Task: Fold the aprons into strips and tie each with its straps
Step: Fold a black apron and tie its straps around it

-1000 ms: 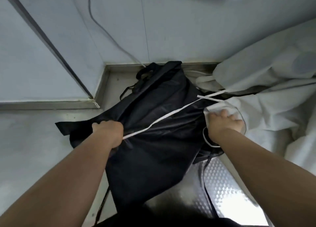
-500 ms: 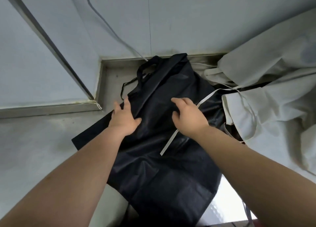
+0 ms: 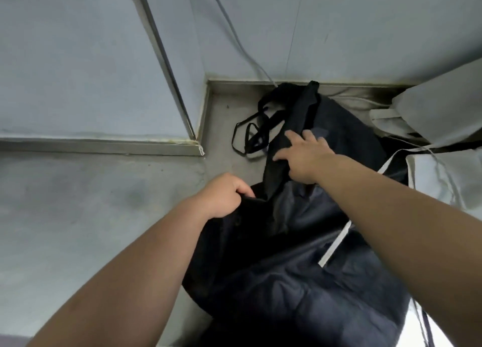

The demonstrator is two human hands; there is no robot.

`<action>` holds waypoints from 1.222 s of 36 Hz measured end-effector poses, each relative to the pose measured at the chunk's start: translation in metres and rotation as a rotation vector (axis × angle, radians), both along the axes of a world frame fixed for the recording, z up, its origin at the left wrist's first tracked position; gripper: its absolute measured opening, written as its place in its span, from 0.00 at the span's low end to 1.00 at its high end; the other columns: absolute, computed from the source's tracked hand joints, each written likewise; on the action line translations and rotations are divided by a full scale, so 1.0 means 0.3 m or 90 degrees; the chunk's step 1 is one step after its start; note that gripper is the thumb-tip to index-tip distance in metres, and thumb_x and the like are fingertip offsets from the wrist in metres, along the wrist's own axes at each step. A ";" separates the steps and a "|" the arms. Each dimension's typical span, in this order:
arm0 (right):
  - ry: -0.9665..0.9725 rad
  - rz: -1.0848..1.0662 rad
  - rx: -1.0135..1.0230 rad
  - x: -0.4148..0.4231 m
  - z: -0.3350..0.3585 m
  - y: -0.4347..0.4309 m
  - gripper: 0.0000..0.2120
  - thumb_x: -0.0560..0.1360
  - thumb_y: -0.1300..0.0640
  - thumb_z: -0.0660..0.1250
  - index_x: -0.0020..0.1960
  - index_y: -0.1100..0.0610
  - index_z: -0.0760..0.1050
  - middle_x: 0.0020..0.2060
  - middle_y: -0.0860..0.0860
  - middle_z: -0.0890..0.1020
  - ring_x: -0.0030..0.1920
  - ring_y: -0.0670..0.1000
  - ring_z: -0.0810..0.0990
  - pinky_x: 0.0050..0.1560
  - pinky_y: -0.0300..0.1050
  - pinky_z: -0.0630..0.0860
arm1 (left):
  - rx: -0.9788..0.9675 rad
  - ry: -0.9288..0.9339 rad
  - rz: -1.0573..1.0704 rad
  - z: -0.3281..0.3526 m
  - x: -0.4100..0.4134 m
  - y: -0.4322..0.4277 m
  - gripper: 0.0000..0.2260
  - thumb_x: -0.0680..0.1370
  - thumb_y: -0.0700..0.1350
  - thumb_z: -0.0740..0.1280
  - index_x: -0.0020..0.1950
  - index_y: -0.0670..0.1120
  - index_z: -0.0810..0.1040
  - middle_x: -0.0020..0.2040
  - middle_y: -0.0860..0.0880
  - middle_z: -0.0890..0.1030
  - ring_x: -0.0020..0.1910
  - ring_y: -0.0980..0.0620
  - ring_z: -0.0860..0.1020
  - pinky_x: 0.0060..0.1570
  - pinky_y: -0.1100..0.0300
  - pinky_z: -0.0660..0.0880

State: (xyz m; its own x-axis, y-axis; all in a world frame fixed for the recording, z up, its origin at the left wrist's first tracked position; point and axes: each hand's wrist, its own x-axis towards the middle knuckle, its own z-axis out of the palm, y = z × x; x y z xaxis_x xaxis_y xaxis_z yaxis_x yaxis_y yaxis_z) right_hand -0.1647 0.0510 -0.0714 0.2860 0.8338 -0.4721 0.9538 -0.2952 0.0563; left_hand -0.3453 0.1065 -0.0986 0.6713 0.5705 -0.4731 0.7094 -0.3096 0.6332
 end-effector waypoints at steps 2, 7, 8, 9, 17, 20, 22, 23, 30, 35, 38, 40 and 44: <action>0.024 -0.017 -0.027 -0.031 -0.030 -0.009 0.22 0.77 0.59 0.60 0.68 0.43 0.67 0.76 0.52 0.50 0.74 0.63 0.48 0.71 0.58 0.52 | 0.002 0.025 -0.006 0.001 -0.040 0.012 0.20 0.71 0.28 0.57 0.41 0.49 0.83 0.38 0.55 0.80 0.45 0.54 0.78 0.48 0.64 0.73; 0.276 -0.094 0.102 -0.111 -0.080 -0.058 0.05 0.73 0.57 0.64 0.49 0.51 0.75 0.52 0.52 0.77 0.58 0.55 0.74 0.57 0.46 0.72 | -0.029 0.214 -0.111 0.039 -0.090 0.045 0.12 0.72 0.35 0.61 0.42 0.48 0.82 0.42 0.51 0.80 0.46 0.50 0.78 0.45 0.58 0.75; 0.348 -0.109 0.103 -0.130 -0.080 -0.074 0.04 0.72 0.57 0.66 0.46 0.50 0.75 0.49 0.50 0.79 0.55 0.54 0.77 0.55 0.44 0.74 | -0.030 0.216 -0.110 0.054 -0.083 0.045 0.10 0.70 0.36 0.62 0.43 0.45 0.82 0.42 0.49 0.80 0.46 0.49 0.77 0.45 0.55 0.74; 0.431 -0.123 0.087 -0.149 -0.087 -0.082 0.06 0.72 0.58 0.68 0.47 0.49 0.76 0.48 0.50 0.80 0.54 0.52 0.78 0.56 0.44 0.74 | -0.037 0.182 -0.070 0.064 -0.079 0.050 0.09 0.70 0.38 0.62 0.45 0.45 0.81 0.42 0.48 0.80 0.45 0.49 0.77 0.45 0.55 0.73; 0.514 -0.399 0.400 -0.060 -0.005 -0.109 0.20 0.75 0.67 0.59 0.66 0.55 0.72 0.54 0.51 0.77 0.59 0.52 0.76 0.54 0.38 0.69 | -0.011 -0.030 0.172 0.050 0.017 0.068 0.24 0.79 0.55 0.62 0.72 0.49 0.66 0.69 0.50 0.71 0.66 0.49 0.70 0.58 0.61 0.64; 0.320 -0.385 0.405 0.021 0.012 -0.127 0.22 0.77 0.61 0.59 0.70 0.53 0.66 0.63 0.53 0.74 0.64 0.55 0.71 0.60 0.43 0.69 | -0.073 -0.056 0.166 0.028 0.065 0.044 0.31 0.76 0.56 0.66 0.76 0.52 0.58 0.72 0.50 0.67 0.67 0.48 0.69 0.60 0.61 0.65; 0.198 -0.370 0.374 0.062 0.006 -0.127 0.26 0.77 0.57 0.60 0.74 0.52 0.60 0.69 0.55 0.68 0.69 0.59 0.65 0.67 0.52 0.65 | -0.125 -0.083 0.180 0.000 0.086 0.035 0.40 0.73 0.54 0.71 0.77 0.55 0.51 0.72 0.51 0.66 0.67 0.49 0.69 0.65 0.55 0.68; 0.149 -0.375 0.350 0.078 0.000 -0.127 0.29 0.77 0.54 0.60 0.75 0.51 0.56 0.72 0.56 0.63 0.71 0.60 0.61 0.69 0.55 0.61 | -0.136 -0.078 0.169 -0.016 0.094 0.032 0.44 0.71 0.51 0.73 0.77 0.56 0.47 0.73 0.51 0.65 0.68 0.49 0.69 0.66 0.55 0.67; 0.222 -0.407 0.183 0.107 -0.083 -0.145 0.48 0.72 0.43 0.69 0.77 0.45 0.38 0.76 0.56 0.49 0.72 0.62 0.59 0.68 0.55 0.63 | 0.046 0.091 0.071 -0.076 0.055 0.047 0.27 0.75 0.36 0.61 0.73 0.53 0.66 0.71 0.48 0.69 0.67 0.47 0.70 0.64 0.60 0.67; 0.304 -0.223 0.108 -0.031 -0.101 -0.128 0.27 0.77 0.53 0.64 0.74 0.51 0.61 0.67 0.54 0.72 0.66 0.56 0.71 0.63 0.42 0.68 | 0.162 0.385 0.020 -0.032 -0.051 0.083 0.22 0.73 0.43 0.60 0.68 0.52 0.70 0.68 0.45 0.67 0.65 0.42 0.65 0.62 0.51 0.68; 0.419 -0.177 0.018 -0.139 -0.096 -0.118 0.14 0.78 0.53 0.60 0.62 0.51 0.74 0.62 0.51 0.75 0.63 0.53 0.71 0.61 0.39 0.68 | 0.286 0.271 0.105 0.022 -0.049 0.071 0.20 0.75 0.45 0.61 0.68 0.52 0.70 0.71 0.46 0.62 0.69 0.43 0.59 0.65 0.49 0.61; 0.490 -0.190 0.000 -0.186 -0.086 -0.118 0.11 0.80 0.56 0.56 0.42 0.55 0.74 0.46 0.52 0.75 0.53 0.51 0.71 0.47 0.36 0.67 | 0.327 0.070 0.152 0.033 -0.035 0.063 0.21 0.77 0.47 0.61 0.71 0.52 0.68 0.75 0.48 0.59 0.73 0.45 0.57 0.69 0.50 0.58; 0.485 -0.281 0.095 -0.185 -0.075 -0.137 0.15 0.81 0.60 0.53 0.57 0.62 0.76 0.53 0.57 0.78 0.56 0.55 0.74 0.52 0.42 0.69 | 0.123 -0.020 0.030 0.007 -0.002 0.046 0.28 0.77 0.59 0.62 0.75 0.59 0.58 0.78 0.52 0.47 0.76 0.48 0.50 0.74 0.52 0.53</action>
